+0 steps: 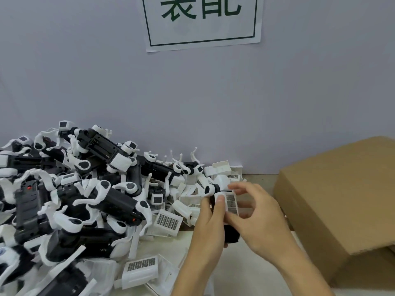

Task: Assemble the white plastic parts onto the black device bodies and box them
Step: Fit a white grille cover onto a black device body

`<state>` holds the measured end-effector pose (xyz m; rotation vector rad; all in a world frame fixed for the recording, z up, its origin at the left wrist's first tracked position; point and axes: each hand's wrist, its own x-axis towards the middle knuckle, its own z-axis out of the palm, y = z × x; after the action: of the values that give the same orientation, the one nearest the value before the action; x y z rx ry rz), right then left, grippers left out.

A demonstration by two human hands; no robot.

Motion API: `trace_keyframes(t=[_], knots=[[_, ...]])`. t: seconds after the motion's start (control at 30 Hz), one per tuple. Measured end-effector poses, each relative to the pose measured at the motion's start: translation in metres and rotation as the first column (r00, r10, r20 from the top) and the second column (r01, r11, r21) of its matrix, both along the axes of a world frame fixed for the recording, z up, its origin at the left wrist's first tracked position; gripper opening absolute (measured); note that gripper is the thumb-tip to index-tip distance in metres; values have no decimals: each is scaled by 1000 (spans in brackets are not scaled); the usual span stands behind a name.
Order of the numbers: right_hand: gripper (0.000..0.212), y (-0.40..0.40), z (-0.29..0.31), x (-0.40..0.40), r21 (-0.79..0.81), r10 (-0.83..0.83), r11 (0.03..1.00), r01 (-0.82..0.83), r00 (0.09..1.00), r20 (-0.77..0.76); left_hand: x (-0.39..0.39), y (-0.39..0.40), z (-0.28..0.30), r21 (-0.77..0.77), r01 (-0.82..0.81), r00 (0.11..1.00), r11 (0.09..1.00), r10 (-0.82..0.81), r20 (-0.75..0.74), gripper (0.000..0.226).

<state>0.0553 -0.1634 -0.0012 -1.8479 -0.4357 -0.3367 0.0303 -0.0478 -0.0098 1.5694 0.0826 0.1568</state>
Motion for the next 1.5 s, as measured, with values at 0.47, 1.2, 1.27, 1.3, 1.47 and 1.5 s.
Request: trace_keyframes(t=[0.47, 1.2, 1.27, 1.3, 1.47, 1.5], knots=[[47, -2, -5, 8, 364, 229, 927, -96, 911, -342, -3, 5, 2, -199, 4, 987, 980, 28, 156, 19], [42, 16, -12, 6, 420, 127, 908, 14, 943, -307, 1, 6, 5, -47, -78, 987, 996, 83, 135, 30], [36, 12, -12, 9, 482, 199, 876, -16, 922, -332, 2, 7, 4, -13, -35, 997, 999, 36, 69, 32], [30, 10, -13, 9, 491, 228, 870, -40, 916, -329, 2, 7, 3, 7, -31, 999, 999, 31, 45, 33], [20, 10, -15, 7, 321, 122, 946, -42, 964, -235, 3, 8, 1, 125, -126, 990, 984, 116, 83, 36], [21, 12, -15, 7, 312, 115, 949, -39, 966, -230, 3, 9, 0, 157, -146, 987, 977, 131, 97, 36]])
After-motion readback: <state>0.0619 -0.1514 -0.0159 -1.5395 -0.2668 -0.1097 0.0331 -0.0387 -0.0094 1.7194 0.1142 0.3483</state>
